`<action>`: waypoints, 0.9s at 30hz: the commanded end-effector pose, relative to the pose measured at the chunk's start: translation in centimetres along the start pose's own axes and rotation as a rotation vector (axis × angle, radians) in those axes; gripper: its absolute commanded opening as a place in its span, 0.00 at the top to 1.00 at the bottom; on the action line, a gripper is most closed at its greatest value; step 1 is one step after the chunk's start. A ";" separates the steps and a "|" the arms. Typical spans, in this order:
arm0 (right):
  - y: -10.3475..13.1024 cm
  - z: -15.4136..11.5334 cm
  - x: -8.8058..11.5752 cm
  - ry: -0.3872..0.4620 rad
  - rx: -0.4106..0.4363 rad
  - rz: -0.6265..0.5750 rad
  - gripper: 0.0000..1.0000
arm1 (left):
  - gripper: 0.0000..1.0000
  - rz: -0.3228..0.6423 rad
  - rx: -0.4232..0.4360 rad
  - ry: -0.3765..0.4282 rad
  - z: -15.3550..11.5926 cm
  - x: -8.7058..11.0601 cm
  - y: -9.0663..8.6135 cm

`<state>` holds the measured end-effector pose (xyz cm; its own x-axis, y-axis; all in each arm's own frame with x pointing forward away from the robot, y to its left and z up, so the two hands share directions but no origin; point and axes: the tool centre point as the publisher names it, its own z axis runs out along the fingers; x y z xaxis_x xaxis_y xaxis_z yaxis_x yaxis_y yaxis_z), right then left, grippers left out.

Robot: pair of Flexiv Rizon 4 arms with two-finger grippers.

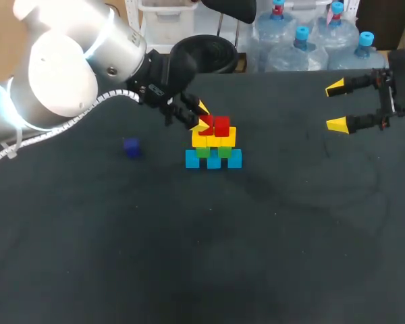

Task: Place the blue cubes, place green cubes on the blue cubes, place the yellow cubes on the green cubes, then place the red cubes on the yellow cubes, and place purple cube on the red cubes.

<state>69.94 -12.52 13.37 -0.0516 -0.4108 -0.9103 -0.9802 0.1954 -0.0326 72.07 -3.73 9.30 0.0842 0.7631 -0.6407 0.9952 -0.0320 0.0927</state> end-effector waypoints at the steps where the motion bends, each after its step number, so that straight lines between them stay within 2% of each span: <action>1: 0.0 0.1 0.0 -0.001 0.001 -0.001 0.00 | 1.00 -0.001 0.005 0.003 0.1 0.0 0.3; 15: 0.0 0.1 0.0 -0.001 0.001 -0.001 0.00 | 1.00 -0.003 0.007 0.005 0.2 0.0 0.4; 24: 0.0 0.1 0.0 -0.001 0.001 -0.001 0.00 | 0.85 -0.004 0.011 0.005 0.3 0.0 0.4; 27: 0.0 0.1 0.0 -0.001 0.001 -0.001 0.00 | 0.84 -0.005 0.011 0.006 0.3 0.0 0.4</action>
<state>69.94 -12.52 13.37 -0.0516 -0.4108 -0.9103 -0.9802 0.1954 -0.0326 72.27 -3.85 9.07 0.0796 0.7641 -0.6402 0.9958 -0.0323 0.0854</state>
